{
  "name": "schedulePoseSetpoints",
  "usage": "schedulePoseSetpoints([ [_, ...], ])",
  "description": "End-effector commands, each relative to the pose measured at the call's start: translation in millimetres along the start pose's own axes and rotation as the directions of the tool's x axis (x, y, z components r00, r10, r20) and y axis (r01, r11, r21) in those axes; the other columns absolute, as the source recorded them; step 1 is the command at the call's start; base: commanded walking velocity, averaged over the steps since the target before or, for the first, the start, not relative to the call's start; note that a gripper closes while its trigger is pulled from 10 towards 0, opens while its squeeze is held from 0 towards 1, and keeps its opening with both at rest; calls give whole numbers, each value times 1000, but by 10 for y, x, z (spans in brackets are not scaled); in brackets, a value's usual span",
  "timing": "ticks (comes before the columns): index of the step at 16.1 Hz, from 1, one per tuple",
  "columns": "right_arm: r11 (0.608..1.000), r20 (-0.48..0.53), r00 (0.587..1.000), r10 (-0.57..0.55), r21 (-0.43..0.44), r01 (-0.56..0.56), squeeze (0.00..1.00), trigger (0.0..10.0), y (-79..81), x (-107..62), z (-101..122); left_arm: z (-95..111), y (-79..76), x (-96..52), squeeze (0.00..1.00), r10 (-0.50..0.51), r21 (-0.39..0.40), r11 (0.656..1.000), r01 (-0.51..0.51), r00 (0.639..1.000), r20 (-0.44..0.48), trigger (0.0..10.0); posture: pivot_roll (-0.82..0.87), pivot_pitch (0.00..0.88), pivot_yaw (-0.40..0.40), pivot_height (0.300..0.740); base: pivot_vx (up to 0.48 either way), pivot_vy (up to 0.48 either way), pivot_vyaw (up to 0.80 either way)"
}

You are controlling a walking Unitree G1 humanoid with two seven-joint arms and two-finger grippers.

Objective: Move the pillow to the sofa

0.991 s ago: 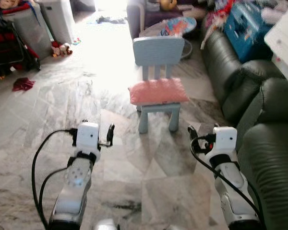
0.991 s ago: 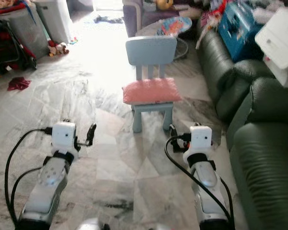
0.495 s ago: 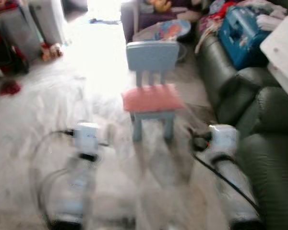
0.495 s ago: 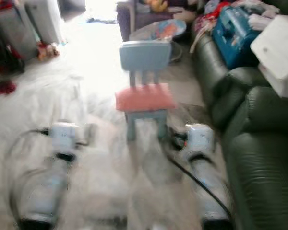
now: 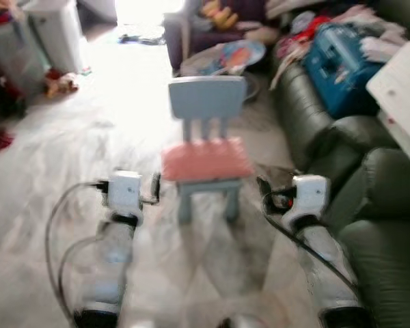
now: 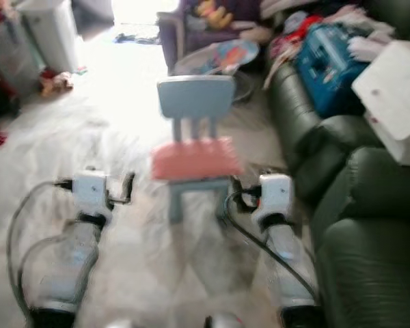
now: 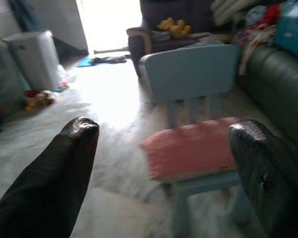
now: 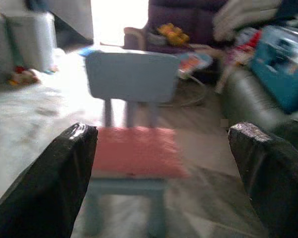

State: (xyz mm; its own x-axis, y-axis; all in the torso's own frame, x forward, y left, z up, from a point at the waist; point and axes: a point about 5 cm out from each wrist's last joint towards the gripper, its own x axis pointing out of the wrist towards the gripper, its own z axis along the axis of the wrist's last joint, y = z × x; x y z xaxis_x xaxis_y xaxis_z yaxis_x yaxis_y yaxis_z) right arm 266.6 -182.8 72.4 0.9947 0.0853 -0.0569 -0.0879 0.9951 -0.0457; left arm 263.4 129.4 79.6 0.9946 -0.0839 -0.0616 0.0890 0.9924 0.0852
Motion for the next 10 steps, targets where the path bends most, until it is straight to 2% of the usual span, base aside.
schedulePoseSetpoints([
  [1, 1000, 12, 1000, 11, 8, -11, 0, 10000, 44, 25, 34, -19, 97, -4, 0, 29, 24, 999, -28, 1000, -13, 10000, 0, 0, -29, 740, 461, 0, 0],
  [4, 1000, 9, 1000, 18, 23, -18, 0, 10000, 53, -20, 16, -37, 159, 28, 0, 59, 39, 998, -58, 998, -31, 10000, -10, 0, -21, 740, 480, 0, 0],
  [10, 1000, 7, 1000, 17, 26, -17, 0, 10000, 69, 7, 11, -3, 255, 42, 0, 115, 65, 991, -113, 993, -16, 10000, -2, 0, -12, 740, 468, 0, 0],
])
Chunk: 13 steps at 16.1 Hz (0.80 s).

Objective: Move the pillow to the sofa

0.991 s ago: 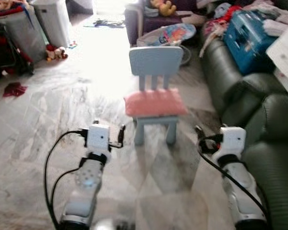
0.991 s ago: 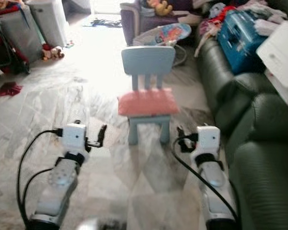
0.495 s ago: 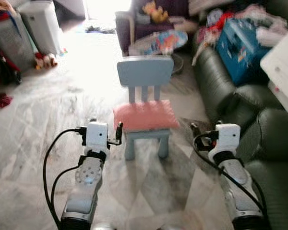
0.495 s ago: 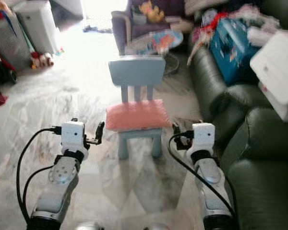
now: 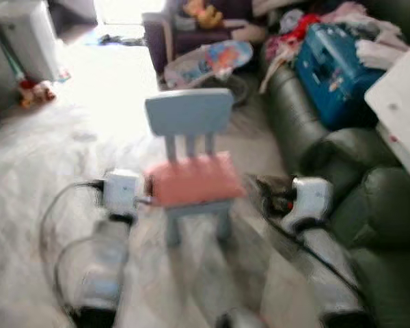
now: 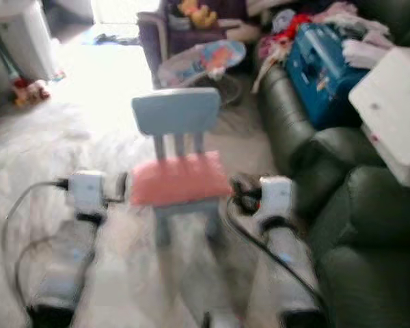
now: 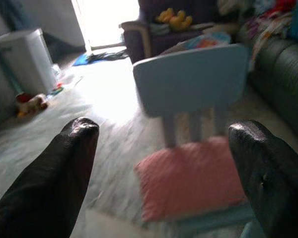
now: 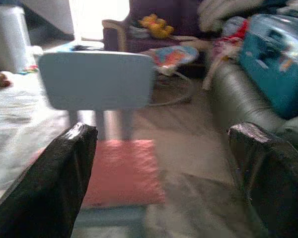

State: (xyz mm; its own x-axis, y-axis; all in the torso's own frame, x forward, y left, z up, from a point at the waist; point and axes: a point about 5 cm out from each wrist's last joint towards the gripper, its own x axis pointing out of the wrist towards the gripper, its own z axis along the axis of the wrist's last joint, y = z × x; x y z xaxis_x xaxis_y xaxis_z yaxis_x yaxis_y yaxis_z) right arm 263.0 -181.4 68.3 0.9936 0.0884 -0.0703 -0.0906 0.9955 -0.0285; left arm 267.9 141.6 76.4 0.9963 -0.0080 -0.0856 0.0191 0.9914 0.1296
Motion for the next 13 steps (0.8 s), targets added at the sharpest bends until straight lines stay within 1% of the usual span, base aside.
schedulePoseSetpoints([
  [1, 1000, 21, 1000, 12, 9, -12, 0, 10000, 47, 41, 54, 32, 142, 19, 0, 44, 24, 999, -44, 999, 12, 10000, -3, 0, -11, 740, 465, 0, 0],
  [7, 1000, 12, 1000, 0, 13, -1, 0, 10000, 40, -21, 13, 15, 127, 29, 0, 38, 33, 999, -38, 999, -4, 10000, -16, 0, 4, 740, 472, 0, 0],
  [10, 1000, 12, 1000, 11, 18, -11, 0, 10000, 54, -19, 17, 16, 140, 45, 0, 41, 29, 999, -41, 999, -8, 10000, -17, 0, 5, 740, 480, 0, 0],
  [11, 1000, 14, 1000, 18, 15, -19, 0, 10000, 59, -15, 22, 19, 147, 51, 0, 51, -1, 999, -51, 999, -4, 10000, -16, 0, 3, 740, 469, 0, 0],
  [13, 999, 18, 999, 28, 15, -29, 0, 10000, 71, -7, 37, 46, 150, 55, 0, 61, 3, 998, -61, 998, 10, 10000, -14, 0, 1, 740, 0, 0, 0],
])
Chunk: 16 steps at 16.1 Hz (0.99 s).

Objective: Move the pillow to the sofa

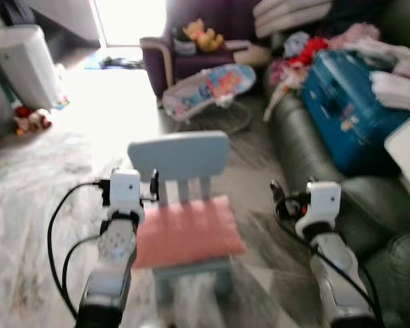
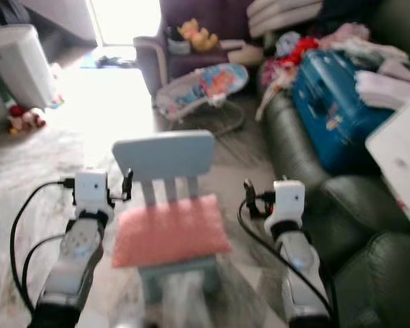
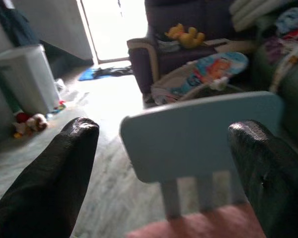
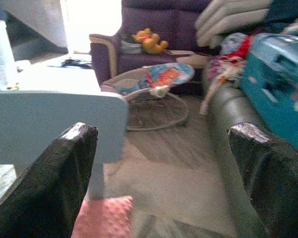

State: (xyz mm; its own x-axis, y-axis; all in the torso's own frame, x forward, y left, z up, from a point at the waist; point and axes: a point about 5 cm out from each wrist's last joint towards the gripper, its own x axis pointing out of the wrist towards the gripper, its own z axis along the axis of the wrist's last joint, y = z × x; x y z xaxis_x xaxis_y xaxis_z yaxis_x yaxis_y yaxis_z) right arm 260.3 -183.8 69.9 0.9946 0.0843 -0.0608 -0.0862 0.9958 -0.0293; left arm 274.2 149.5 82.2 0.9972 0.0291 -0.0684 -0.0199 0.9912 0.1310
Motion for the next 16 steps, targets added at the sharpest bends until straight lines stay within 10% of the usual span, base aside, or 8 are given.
schedulePoseSetpoints([
  [1, 999, 14, 999, 44, 13, -45, 0, 10000, 109, 30, 39, -9, 62, -4, 0, 32, 9, 999, -32, 999, -7, 10000, -14, 0, 0, 740, 0, 0, 613],
  [8, 999, -8, 1000, 20, 26, -20, 0, 10000, 59, 9, -3, -40, 80, -40, 0, 61, 28, 998, -60, 998, -32, 10000, -15, 0, 1, 740, 0, 0, 763],
  [16, 998, -26, 999, -37, 45, 38, 0, 10000, 2, 13, -22, -87, 65, -34, 0, 24, -5, 1000, -24, 998, -67, 10000, -21, 0, 2, 740, 0, 0, -163],
])
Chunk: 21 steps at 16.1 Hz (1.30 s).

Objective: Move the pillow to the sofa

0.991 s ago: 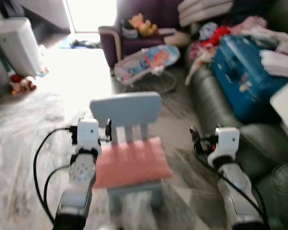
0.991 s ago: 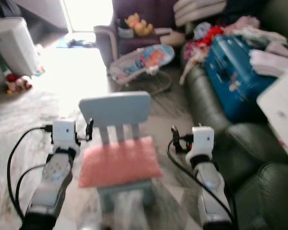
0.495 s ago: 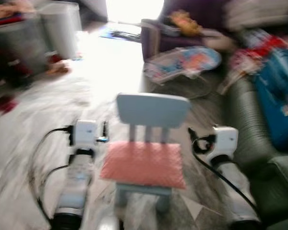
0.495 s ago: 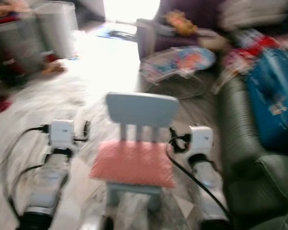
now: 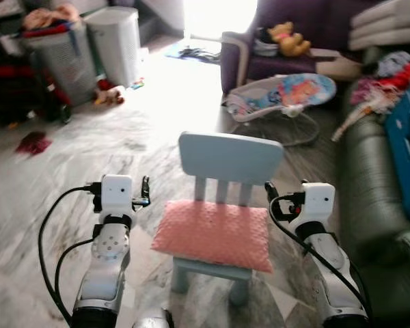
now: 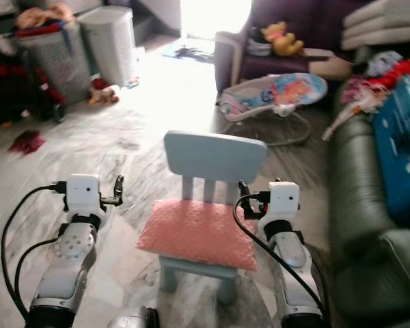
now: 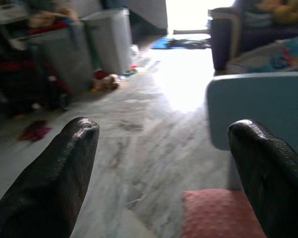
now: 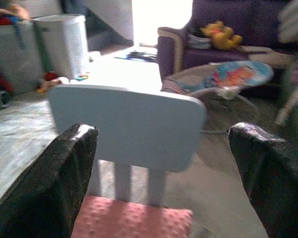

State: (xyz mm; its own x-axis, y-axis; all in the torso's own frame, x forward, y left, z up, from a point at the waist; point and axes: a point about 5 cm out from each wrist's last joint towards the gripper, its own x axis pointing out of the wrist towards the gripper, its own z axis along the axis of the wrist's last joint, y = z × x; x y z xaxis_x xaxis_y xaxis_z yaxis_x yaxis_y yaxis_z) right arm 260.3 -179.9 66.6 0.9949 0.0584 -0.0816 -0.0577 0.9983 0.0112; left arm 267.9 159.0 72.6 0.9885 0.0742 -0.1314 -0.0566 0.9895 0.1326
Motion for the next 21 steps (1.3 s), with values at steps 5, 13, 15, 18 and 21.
schedulePoseSetpoints([
  [5, 1000, -12, 1000, -9, 8, 9, 0, 10000, -11, -9, -24, 50, -57, 32, 0, -48, -4, 999, 48, 999, 13, 10000, -16, 0, -1, 740, 0, 48, -214],
  [13, 1000, -18, 1000, -17, -3, 17, 0, 10000, -36, 8, -19, 44, -85, 21, 0, -69, -11, 998, 69, 998, 8, 10000, -19, 0, -4, 740, 184, 210, -60],
  [15, 1000, -18, 1000, -14, 0, 14, 0, 10000, -29, 5, -23, 42, -88, 21, 0, -70, -9, 997, 71, 997, 8, 10000, -19, 0, -4, 740, 294, 294, 0],
  [18, 1000, -21, 1000, -14, 3, 14, 0, 10000, -20, -3, -30, 42, -113, 16, 0, -84, -6, 996, 84, 996, 6, 10000, -22, 0, 2, 740, 291, 279, 0],
  [21, 1000, -21, 1000, -16, 4, 16, 0, 10000, -17, -1, -30, 34, -127, 22, 0, -97, 9, 995, 97, 995, 0, 10000, -23, 0, 3, 740, 82, 0, -533],
])
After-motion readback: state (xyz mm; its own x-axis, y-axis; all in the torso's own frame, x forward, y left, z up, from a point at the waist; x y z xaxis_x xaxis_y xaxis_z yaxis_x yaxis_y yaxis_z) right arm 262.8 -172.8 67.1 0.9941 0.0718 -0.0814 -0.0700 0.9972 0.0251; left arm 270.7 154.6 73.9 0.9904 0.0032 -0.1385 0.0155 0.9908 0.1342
